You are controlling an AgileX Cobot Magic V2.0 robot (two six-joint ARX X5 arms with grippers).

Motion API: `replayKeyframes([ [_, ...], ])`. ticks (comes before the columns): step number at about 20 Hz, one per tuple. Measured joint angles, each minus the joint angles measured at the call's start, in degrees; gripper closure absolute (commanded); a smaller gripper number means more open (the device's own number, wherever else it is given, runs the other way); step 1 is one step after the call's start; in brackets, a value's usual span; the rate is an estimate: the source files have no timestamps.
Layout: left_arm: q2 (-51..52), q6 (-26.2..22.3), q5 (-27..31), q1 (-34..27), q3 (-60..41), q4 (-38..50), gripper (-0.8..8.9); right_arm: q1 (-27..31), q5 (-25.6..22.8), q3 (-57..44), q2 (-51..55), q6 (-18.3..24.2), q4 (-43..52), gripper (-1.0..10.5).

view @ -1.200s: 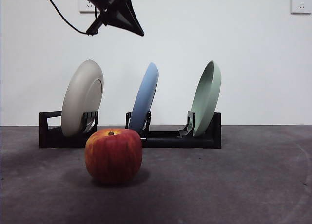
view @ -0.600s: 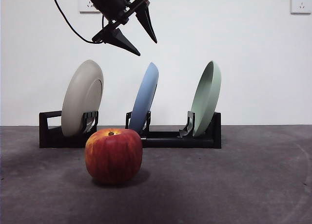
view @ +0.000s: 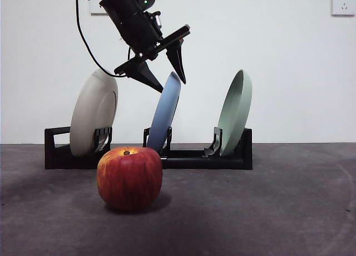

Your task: Take the blue plate from the plate rack,put the plate on the table,take the apple from the table,put the apple in the plate

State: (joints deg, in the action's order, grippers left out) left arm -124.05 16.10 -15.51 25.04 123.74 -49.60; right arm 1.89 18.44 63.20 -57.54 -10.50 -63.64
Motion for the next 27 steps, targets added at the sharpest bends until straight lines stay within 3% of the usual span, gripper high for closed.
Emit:
replayKeyframes([
  [2, 0.09, -0.02, 0.55, 0.17, 0.0, 0.31, 6.97, 0.0, 0.0, 0.0, 0.0, 0.0, 0.02, 9.5],
  [4, 0.09, -0.02, 0.35, 0.28, 0.0, 0.83, 7.01, 0.0, 0.0, 0.0, 0.0, 0.0, 0.02, 9.5],
  [7, 0.09, -0.02, 0.24, 0.63, 0.0, 1.4, 8.2, 0.0, 0.0, 0.0, 0.0, 0.0, 0.09, 9.5],
  [19, 1.88, 0.11, -0.15, 0.87, 0.0, 0.28, 8.18, 0.0, 0.0, 0.02, 0.0, 0.0, 0.17, 9.5],
  [27, 13.49, -0.04, -4.17, 2.64, 0.04, -1.51, 8.18, 0.0, 0.0, 0.0, 0.0, -0.02, 0.17, 9.5],
])
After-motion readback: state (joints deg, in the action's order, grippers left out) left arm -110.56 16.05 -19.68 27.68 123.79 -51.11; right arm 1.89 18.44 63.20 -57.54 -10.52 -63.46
